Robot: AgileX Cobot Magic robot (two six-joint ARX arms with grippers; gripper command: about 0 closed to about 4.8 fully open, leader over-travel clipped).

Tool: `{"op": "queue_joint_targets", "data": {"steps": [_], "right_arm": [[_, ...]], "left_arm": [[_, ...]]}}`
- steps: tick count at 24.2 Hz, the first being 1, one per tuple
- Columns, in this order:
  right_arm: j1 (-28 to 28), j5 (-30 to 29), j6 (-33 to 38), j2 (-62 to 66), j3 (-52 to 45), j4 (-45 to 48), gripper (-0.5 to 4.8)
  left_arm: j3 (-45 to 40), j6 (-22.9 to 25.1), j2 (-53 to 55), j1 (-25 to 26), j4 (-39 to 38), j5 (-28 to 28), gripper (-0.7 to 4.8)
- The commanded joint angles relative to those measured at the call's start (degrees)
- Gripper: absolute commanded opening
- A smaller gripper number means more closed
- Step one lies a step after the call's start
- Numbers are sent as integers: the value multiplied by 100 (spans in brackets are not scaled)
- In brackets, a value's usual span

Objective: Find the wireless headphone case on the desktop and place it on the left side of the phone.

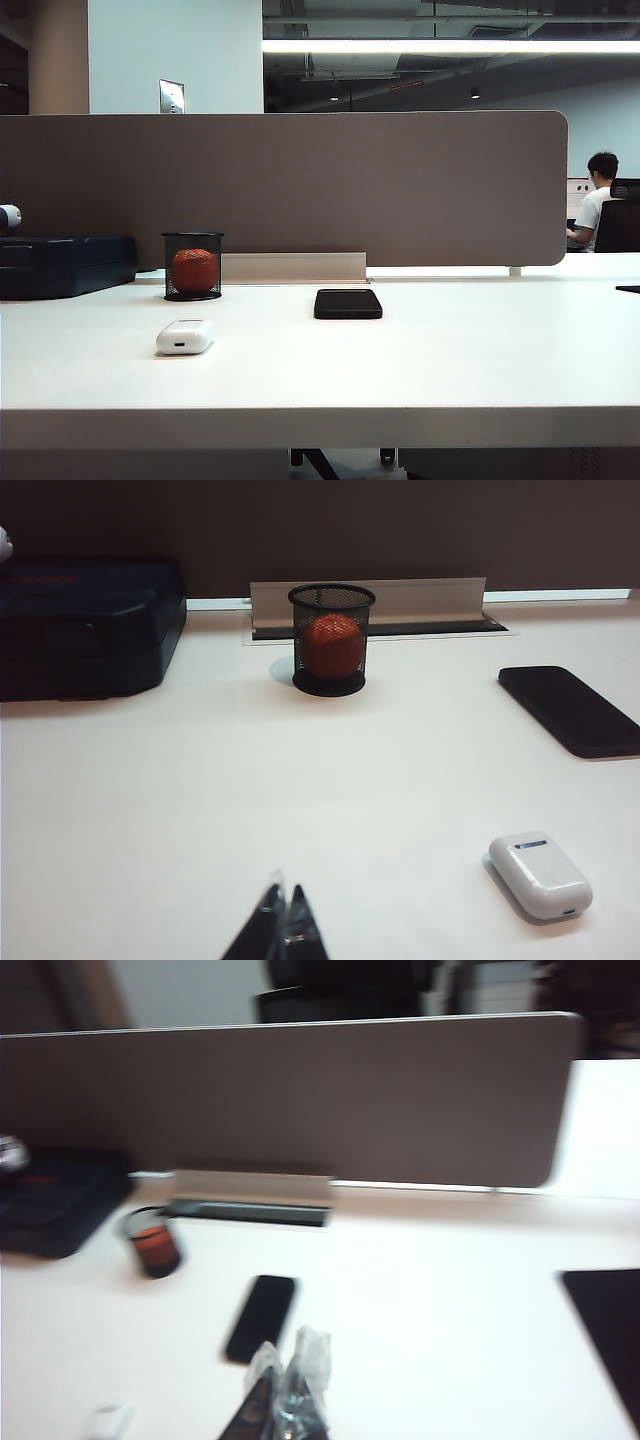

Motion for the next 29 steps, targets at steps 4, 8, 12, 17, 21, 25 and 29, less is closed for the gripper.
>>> {"op": "queue_joint_targets", "data": {"steps": [4,8,12,17,21,25,29], "right_arm": [[0,-1198,448,927,1152,-1093,13],[0,-1676,632,1338,1285,-1751,13],[2,-2326,737,1600,1279,-1888,13],[37,-2422,737,1829,1279,-1893,13],[39,-2450,737,1899,1279,-1893,13],[264,-2575,656,2070,1276,-1864,13],[717,-2575,227,2212,1276,-1845,14]], "left_arm": [[13,0,4,9,35,20,-5],[11,0,4,9,33,-7,-5],[11,0,4,9,33,-13,-5],[11,0,4,9,33,-20,-5],[11,0,7,9,33,-20,-5],[11,0,4,9,33,-20,-5],[11,0,7,9,33,-17,-5]]}}
